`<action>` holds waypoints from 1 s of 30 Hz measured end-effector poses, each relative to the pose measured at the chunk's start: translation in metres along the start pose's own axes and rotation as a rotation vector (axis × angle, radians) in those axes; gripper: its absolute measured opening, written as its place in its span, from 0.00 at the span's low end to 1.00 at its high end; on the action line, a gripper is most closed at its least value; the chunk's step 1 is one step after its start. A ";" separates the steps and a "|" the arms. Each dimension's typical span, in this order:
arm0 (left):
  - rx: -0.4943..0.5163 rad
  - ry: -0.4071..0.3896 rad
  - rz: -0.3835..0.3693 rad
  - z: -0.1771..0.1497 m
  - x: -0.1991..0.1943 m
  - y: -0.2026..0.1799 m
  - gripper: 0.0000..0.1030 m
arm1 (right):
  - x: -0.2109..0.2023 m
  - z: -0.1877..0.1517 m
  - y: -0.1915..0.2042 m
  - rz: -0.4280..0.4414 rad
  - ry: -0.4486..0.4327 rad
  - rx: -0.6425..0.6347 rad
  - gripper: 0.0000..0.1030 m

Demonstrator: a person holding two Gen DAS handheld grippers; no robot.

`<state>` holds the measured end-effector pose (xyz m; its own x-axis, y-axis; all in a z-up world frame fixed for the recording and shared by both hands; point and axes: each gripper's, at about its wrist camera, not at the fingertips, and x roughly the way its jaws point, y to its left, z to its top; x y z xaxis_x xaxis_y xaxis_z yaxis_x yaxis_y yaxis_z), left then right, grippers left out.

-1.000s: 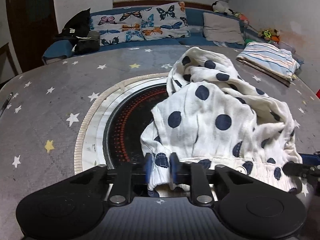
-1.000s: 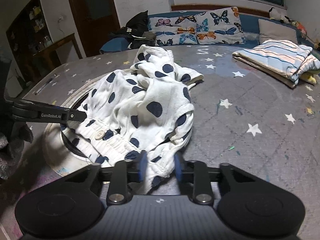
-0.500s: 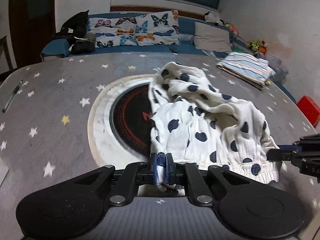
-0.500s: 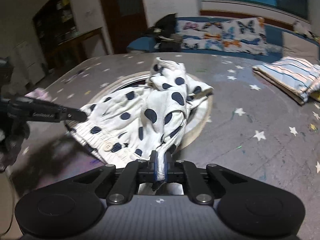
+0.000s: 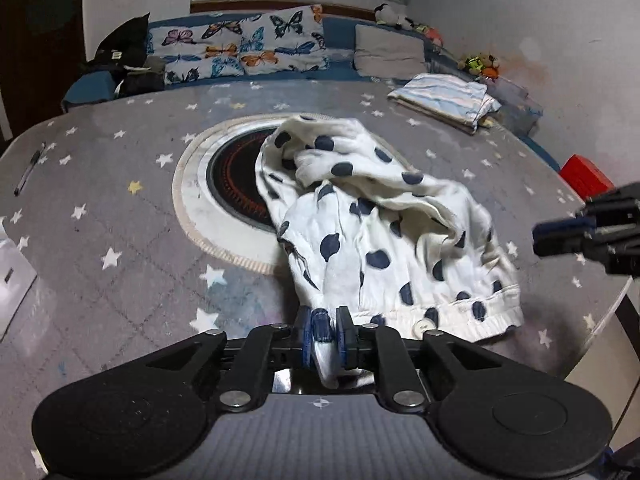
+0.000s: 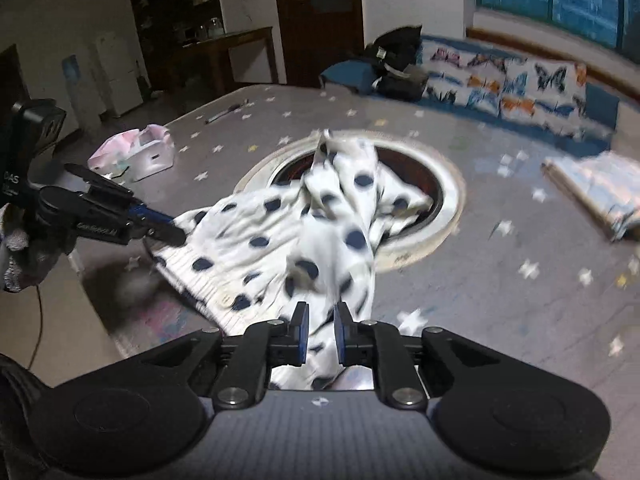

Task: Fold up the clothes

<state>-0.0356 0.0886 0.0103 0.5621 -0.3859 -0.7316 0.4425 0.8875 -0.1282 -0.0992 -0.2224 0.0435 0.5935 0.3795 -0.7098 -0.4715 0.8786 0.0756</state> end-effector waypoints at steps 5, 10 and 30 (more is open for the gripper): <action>0.022 -0.041 -0.001 0.007 -0.007 -0.003 0.19 | 0.008 0.033 0.000 -0.039 -0.052 -0.058 0.18; 0.019 -0.077 0.016 0.018 -0.001 0.000 0.33 | 0.045 0.072 0.005 -0.044 -0.064 -0.100 0.20; -0.034 -0.031 -0.073 0.018 0.068 0.011 0.09 | 0.227 0.161 0.032 -0.111 0.082 -0.325 0.30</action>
